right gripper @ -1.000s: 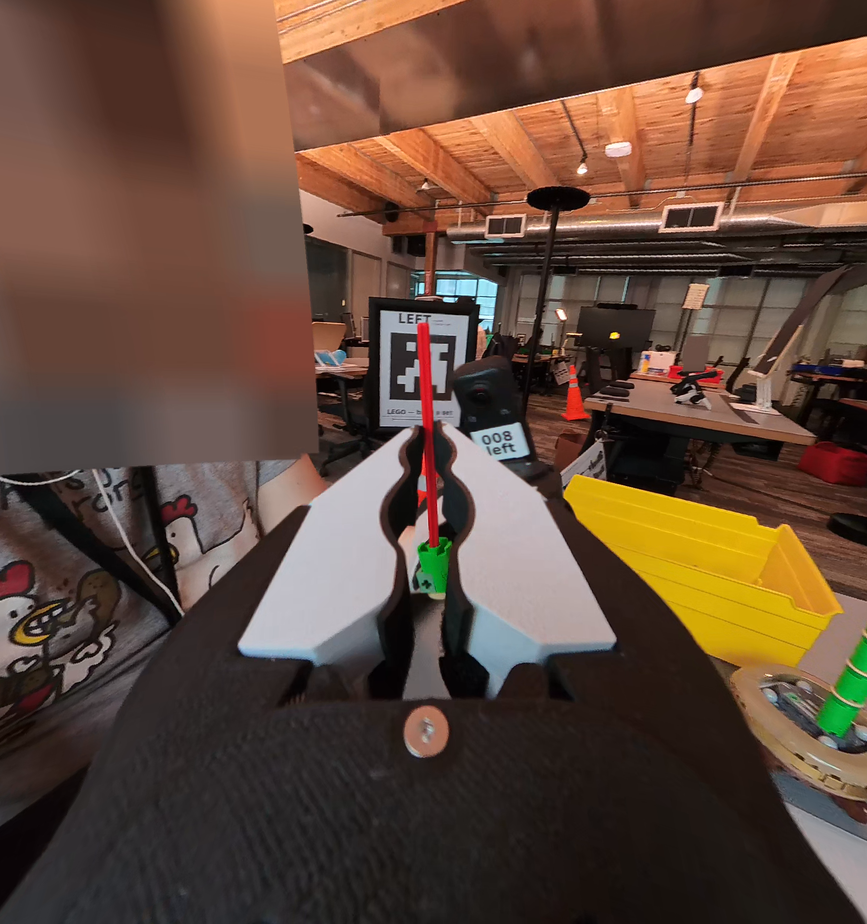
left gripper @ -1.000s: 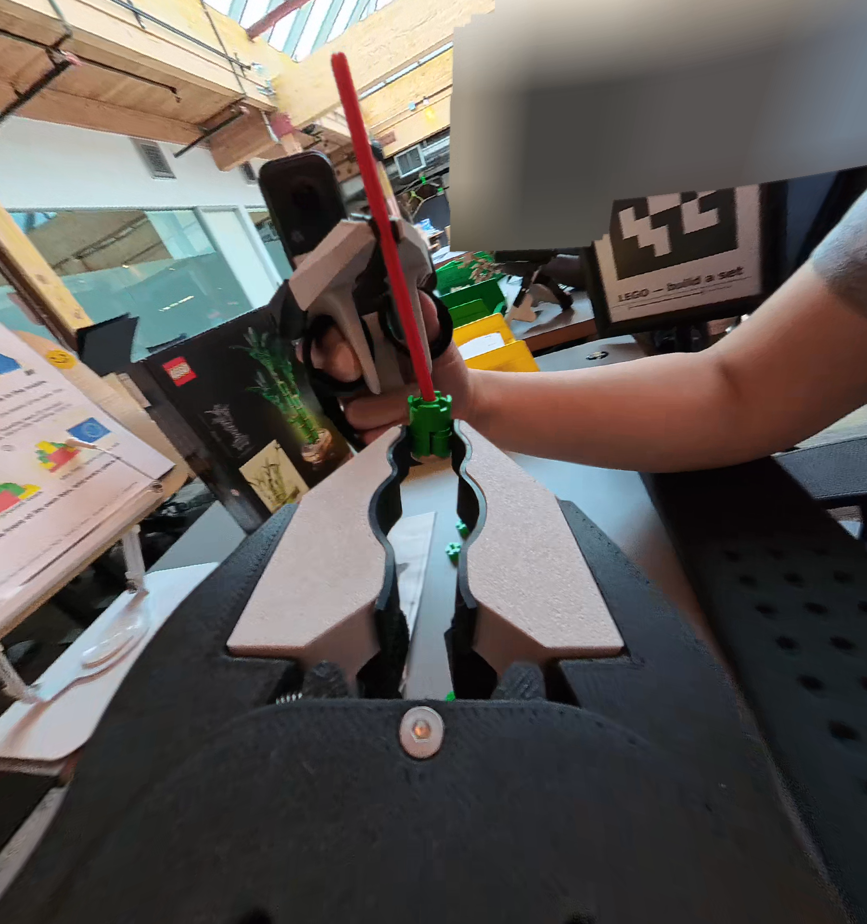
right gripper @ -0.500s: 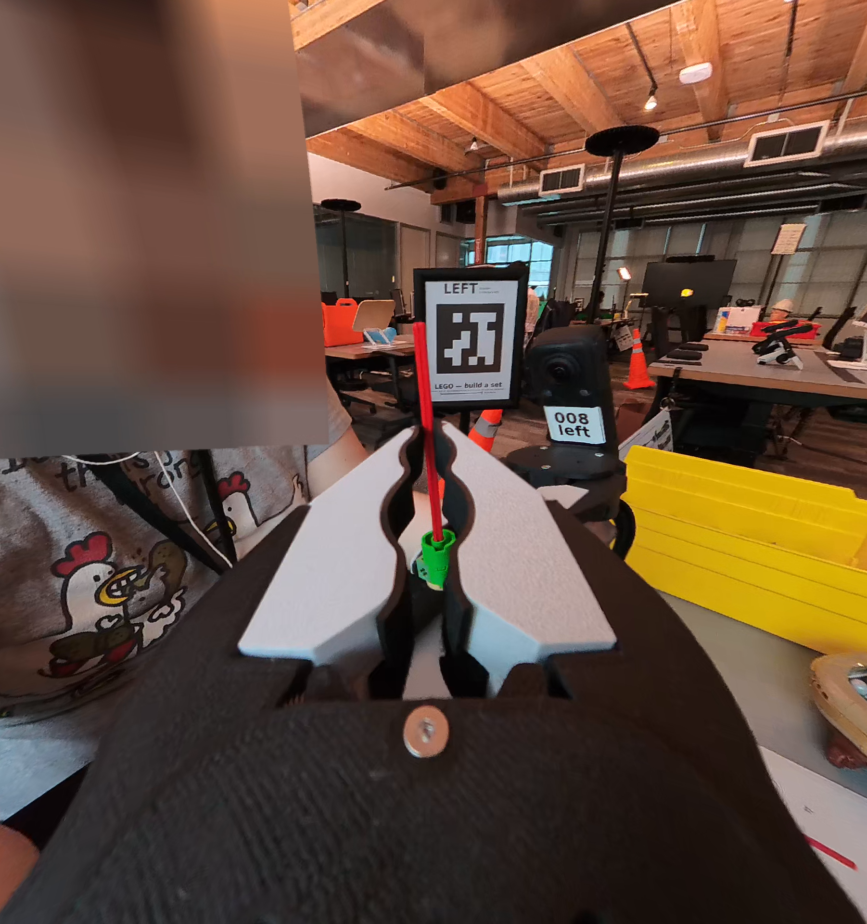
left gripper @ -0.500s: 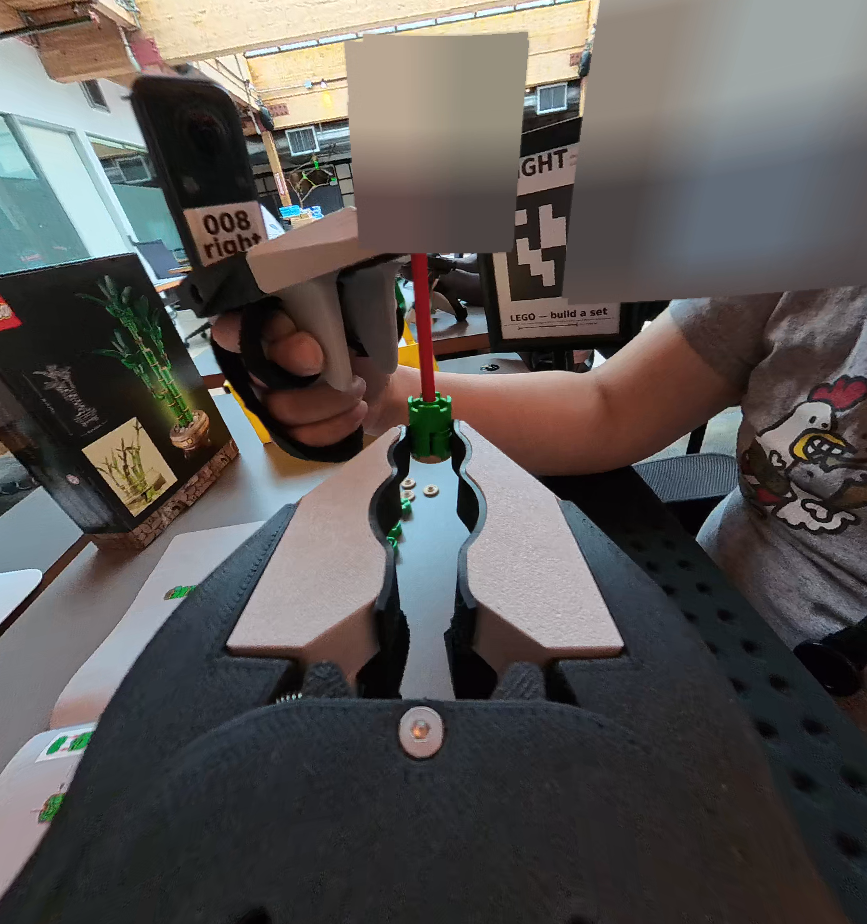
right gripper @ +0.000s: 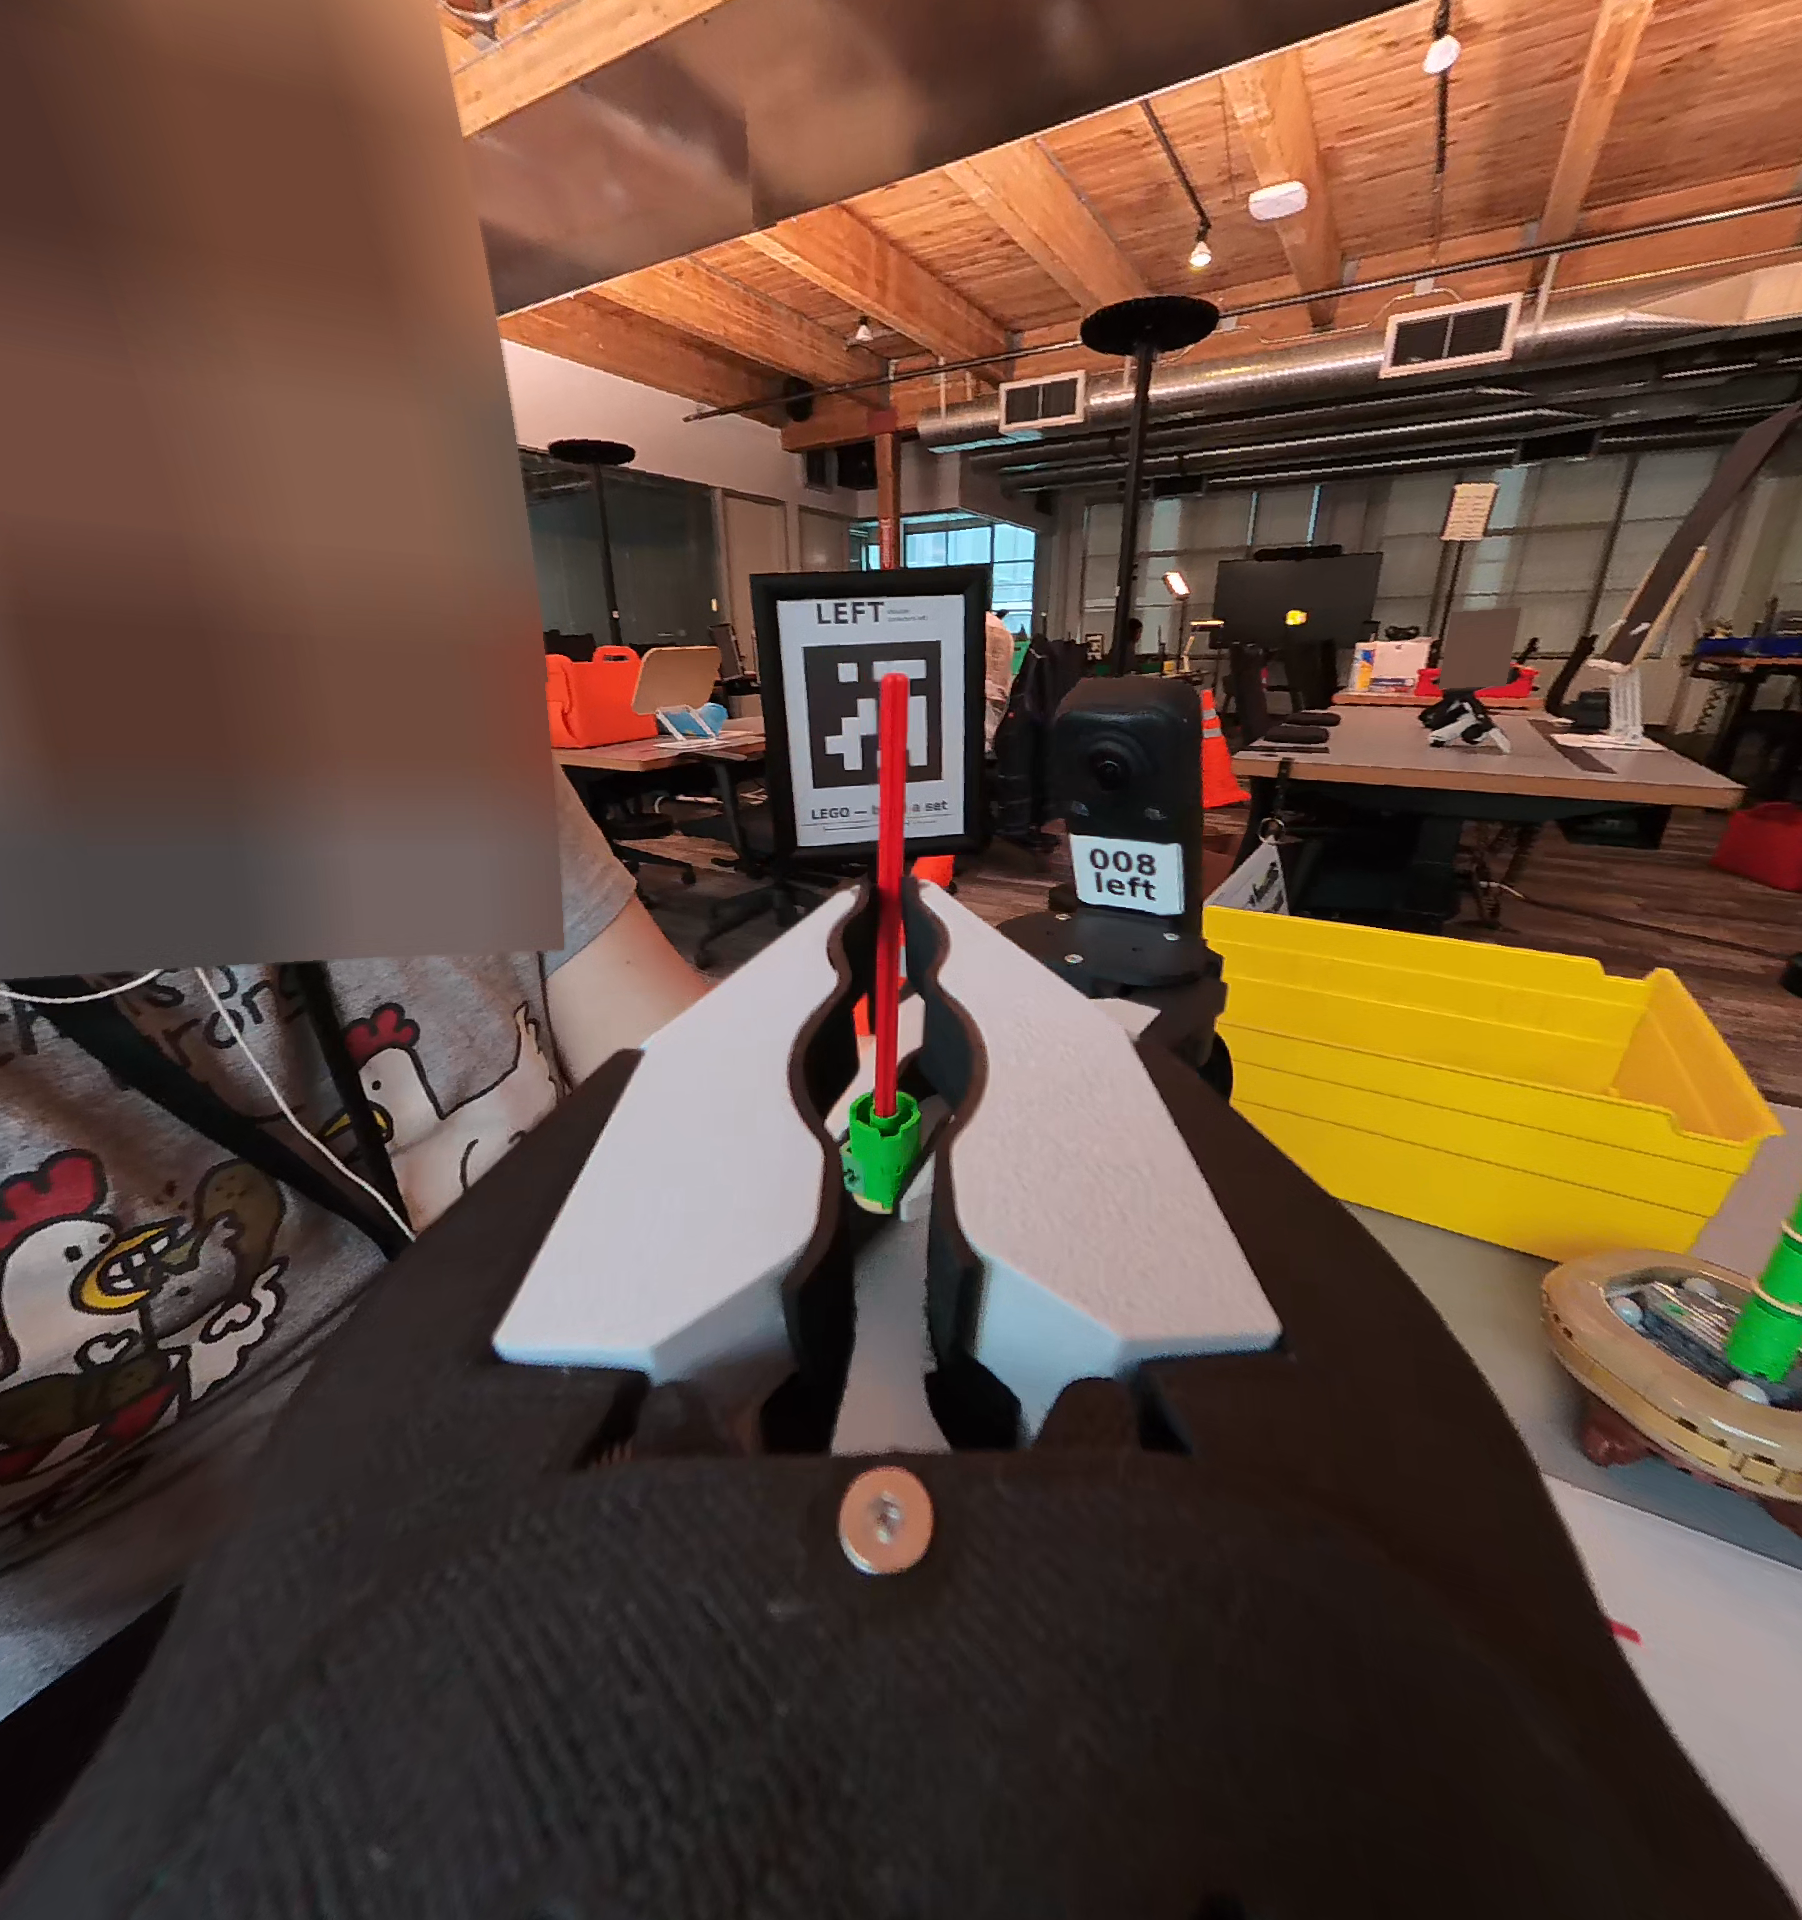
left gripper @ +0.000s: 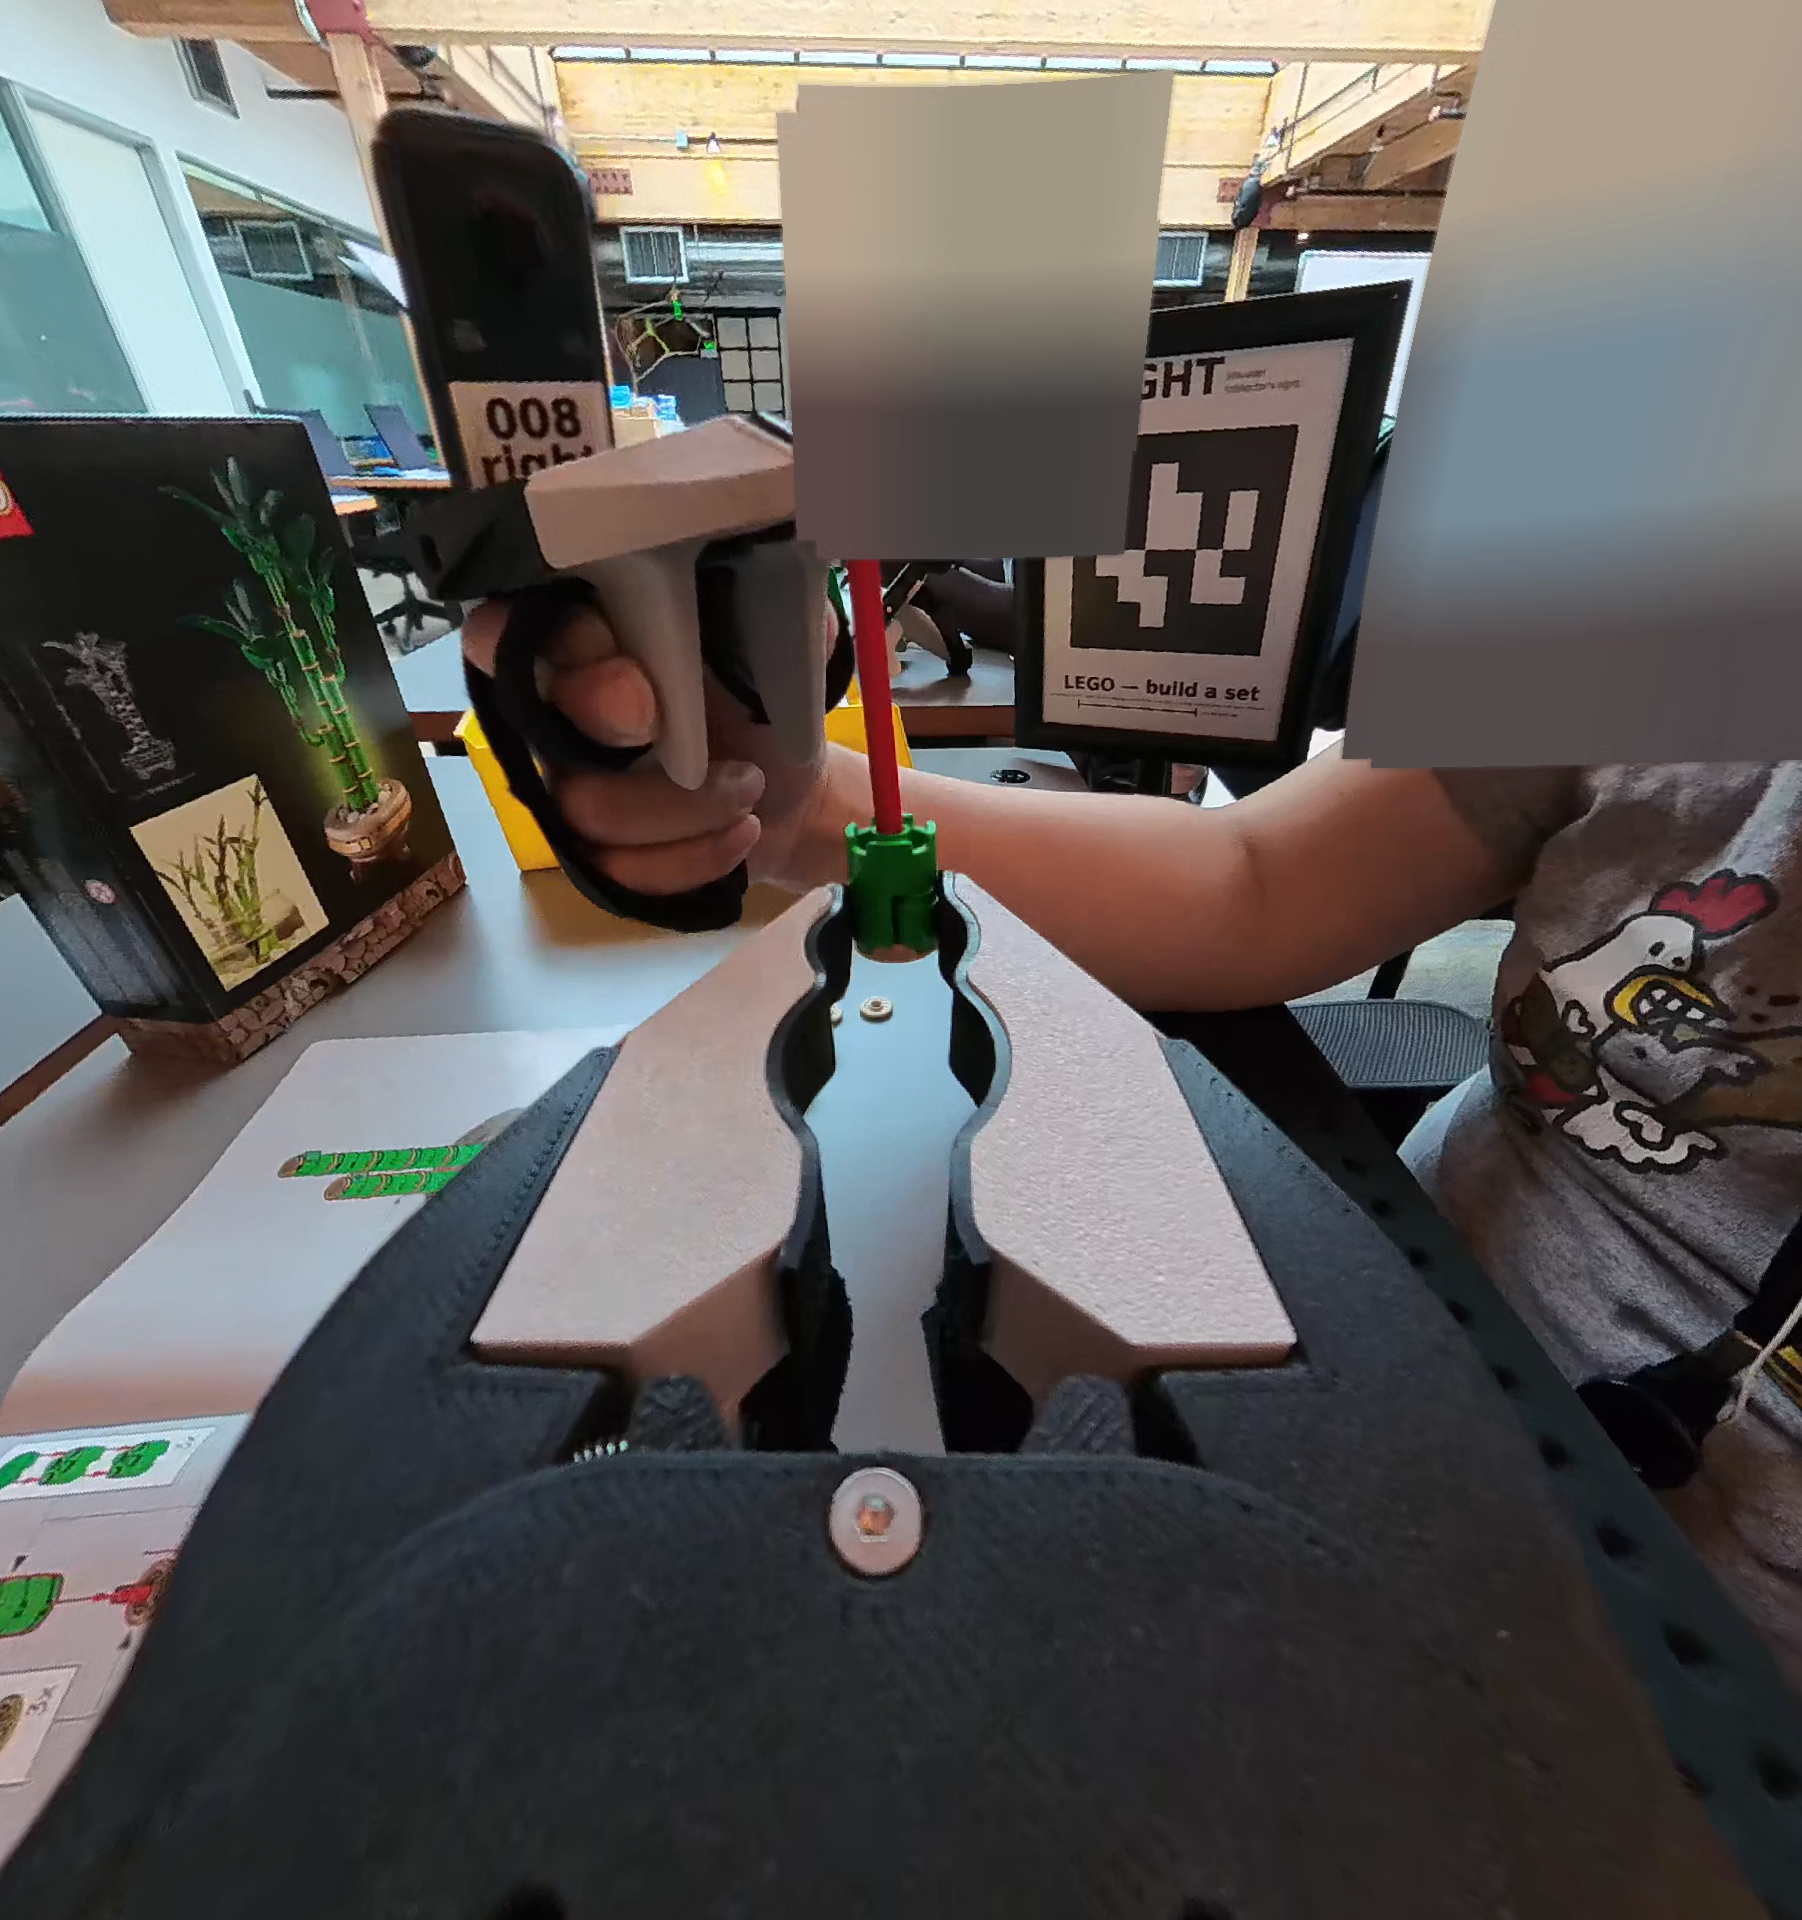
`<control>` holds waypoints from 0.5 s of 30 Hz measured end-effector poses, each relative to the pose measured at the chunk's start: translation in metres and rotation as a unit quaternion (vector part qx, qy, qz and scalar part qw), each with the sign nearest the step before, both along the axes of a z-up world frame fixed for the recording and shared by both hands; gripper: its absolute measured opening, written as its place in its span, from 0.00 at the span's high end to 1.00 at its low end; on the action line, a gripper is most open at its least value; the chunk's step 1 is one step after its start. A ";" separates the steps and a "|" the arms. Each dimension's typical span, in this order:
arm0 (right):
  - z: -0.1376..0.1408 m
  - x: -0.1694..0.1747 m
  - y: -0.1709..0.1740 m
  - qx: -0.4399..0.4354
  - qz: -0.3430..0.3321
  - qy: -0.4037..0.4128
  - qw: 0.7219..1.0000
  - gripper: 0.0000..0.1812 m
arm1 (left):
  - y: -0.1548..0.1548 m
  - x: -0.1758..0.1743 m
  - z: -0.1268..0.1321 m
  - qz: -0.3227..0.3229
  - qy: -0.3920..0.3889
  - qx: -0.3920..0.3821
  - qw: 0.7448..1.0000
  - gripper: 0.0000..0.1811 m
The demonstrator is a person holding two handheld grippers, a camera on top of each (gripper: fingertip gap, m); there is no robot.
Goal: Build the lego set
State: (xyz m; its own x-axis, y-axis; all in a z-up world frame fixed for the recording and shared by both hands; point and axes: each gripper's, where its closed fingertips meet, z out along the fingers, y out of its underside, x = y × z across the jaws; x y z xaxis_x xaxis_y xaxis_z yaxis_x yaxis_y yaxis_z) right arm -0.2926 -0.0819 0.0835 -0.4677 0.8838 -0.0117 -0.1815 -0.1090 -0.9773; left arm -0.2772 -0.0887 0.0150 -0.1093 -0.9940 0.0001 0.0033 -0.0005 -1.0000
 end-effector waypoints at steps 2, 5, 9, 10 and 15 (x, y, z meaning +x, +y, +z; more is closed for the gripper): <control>-0.001 0.000 0.004 0.000 -0.011 -0.005 1.000 0.97 | 0.003 0.000 -0.002 0.005 0.003 -0.005 1.000 0.92; 0.001 -0.002 0.015 -0.018 -0.041 -0.008 0.999 0.87 | 0.008 0.000 -0.003 0.019 0.006 -0.006 1.000 0.92; 0.009 -0.003 0.028 -0.046 -0.082 -0.010 0.996 0.82 | 0.016 -0.003 -0.004 0.040 0.008 -0.011 0.999 0.92; 0.009 -0.005 0.032 -0.048 -0.099 -0.019 0.994 0.81 | 0.020 -0.004 -0.005 0.050 0.011 -0.015 0.999 0.92; -0.006 -0.020 0.049 -0.035 -0.181 -0.078 0.980 0.82 | 0.037 -0.009 -0.010 0.086 0.020 -0.040 0.995 0.92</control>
